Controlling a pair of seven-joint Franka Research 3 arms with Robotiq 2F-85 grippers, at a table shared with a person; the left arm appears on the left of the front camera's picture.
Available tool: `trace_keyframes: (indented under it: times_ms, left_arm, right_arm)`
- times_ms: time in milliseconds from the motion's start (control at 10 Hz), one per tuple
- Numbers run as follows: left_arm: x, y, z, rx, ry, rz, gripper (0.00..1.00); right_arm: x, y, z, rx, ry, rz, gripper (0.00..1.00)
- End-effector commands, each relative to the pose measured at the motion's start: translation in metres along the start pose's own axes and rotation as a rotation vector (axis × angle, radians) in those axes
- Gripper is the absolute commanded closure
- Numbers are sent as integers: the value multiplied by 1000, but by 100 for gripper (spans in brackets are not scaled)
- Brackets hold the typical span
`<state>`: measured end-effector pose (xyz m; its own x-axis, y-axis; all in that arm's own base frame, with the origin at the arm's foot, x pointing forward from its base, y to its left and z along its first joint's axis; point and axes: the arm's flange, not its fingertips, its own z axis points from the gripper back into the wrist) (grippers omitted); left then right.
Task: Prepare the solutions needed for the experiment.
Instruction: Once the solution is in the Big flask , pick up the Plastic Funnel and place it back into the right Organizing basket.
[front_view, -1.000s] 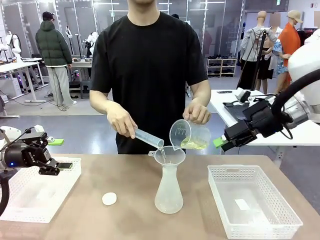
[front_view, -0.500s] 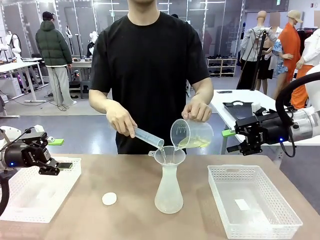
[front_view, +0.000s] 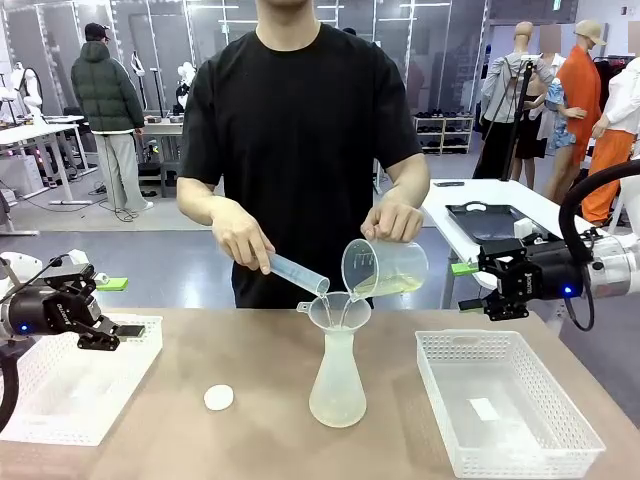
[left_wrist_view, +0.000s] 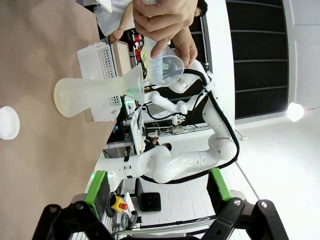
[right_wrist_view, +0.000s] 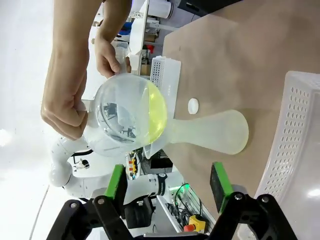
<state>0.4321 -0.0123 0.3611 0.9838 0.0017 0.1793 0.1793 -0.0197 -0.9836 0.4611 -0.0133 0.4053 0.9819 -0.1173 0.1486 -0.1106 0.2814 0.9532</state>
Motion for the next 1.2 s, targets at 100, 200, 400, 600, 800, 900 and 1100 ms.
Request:
trace_keyframes:
  times_ms: [100, 200, 400, 600, 800, 900, 1100]
  left_arm:
    - [-1, -2, -2, -2, -15, -4, 0]
    - [-1, -2, -2, -2, -15, -4, 0]
    - [-1, -2, -2, -2, -15, -4, 0]
    - [-1, -2, -2, -2, -15, -4, 0]
    - [-1, -2, -2, -2, -15, -4, 0]
    - [-1, -2, -2, -2, -15, -4, 0]
    - [-1, -2, -2, -2, -15, -4, 0]
  right_arm:
    - [-1, -2, 4, 35, 28, -27, 15]
    - [-1, -4, 6, 41, 30, -28, 15]
    - [-3, -6, 5, 45, 33, -50, 15]
    - [-4, 1, -5, 22, 82, -11, 15]
    - [-4, -7, 3, 41, 26, -26, 15]
    - [-4, -7, 3, 41, 26, -26, 15]
    - [-4, -7, 3, 41, 26, -26, 15]
